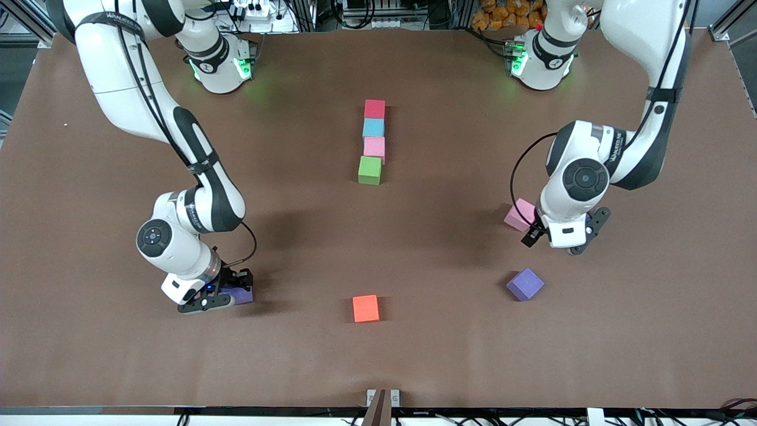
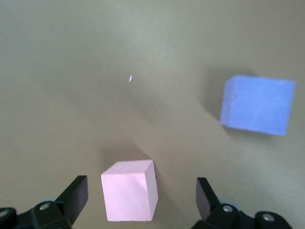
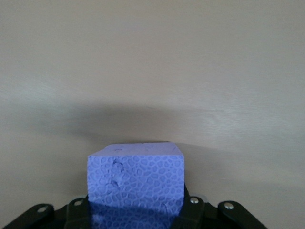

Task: Arrange blocks into number 1
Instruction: 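Place the purple cube below the green cube while the left gripper withdraws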

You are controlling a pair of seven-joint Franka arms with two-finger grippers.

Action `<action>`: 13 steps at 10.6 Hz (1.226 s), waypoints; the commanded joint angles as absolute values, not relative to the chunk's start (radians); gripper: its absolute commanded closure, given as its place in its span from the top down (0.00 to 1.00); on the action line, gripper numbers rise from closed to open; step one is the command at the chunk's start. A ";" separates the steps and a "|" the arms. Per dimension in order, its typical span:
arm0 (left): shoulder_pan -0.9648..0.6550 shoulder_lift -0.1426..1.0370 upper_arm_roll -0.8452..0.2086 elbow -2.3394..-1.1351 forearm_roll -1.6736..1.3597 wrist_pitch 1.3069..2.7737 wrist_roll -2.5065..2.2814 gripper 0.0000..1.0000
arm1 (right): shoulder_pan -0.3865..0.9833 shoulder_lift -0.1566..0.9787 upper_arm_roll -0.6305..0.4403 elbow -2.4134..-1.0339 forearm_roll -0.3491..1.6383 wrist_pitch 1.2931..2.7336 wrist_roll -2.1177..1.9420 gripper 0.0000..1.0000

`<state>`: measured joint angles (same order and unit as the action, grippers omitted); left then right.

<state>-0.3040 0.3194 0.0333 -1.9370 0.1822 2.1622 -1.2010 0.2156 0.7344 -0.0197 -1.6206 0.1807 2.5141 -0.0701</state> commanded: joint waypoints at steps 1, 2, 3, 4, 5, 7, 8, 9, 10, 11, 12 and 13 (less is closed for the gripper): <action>-0.244 0.241 0.023 -1.951 0.216 2.091 -1.052 1.00 | 0.270 0.661 -0.034 -1.689 0.233 2.502 -0.029 0.45; -0.232 0.235 0.025 -1.951 0.216 2.091 -0.998 1.00 | 0.316 0.631 -0.053 -1.719 0.235 2.503 0.033 0.45; -0.213 0.224 0.025 -1.947 0.218 2.089 -0.959 1.00 | 0.384 0.596 -0.086 -1.758 0.235 2.503 0.110 0.45; -0.198 0.219 0.025 -1.921 0.218 2.086 -0.877 1.00 | 0.484 0.565 -0.124 -1.808 0.235 2.513 0.209 0.45; -0.178 0.219 0.025 -1.877 0.218 2.045 -0.791 1.00 | 0.596 0.555 -0.170 -1.833 0.235 2.513 0.307 0.46; -0.158 0.215 0.023 -1.795 0.218 1.944 -0.630 1.00 | 0.772 0.552 -0.209 -1.855 0.235 2.505 0.490 0.46; -0.156 0.206 0.025 -1.760 0.216 1.919 -0.564 1.00 | 0.844 0.551 -0.210 -1.864 0.235 2.510 0.593 0.46; -0.147 0.198 0.025 -1.728 0.206 1.896 -0.502 1.00 | 0.892 0.545 -0.210 -1.877 0.235 2.511 0.659 0.46; -0.143 0.198 0.022 -1.670 0.199 1.832 -0.471 1.00 | 0.922 0.528 -0.209 -1.902 0.235 2.514 0.693 0.46; -0.135 0.175 0.020 -1.651 0.174 1.794 -0.425 1.00 | 0.945 0.514 -0.209 -1.923 0.235 2.514 0.707 0.46; -0.135 0.158 0.020 -1.643 0.117 1.769 -0.376 1.00 | 0.969 0.520 -0.209 -1.927 0.235 2.514 0.724 0.46; -0.132 0.125 0.020 -1.643 0.088 1.758 -0.353 1.00 | 0.992 0.528 -0.209 -1.924 0.235 2.516 0.753 0.46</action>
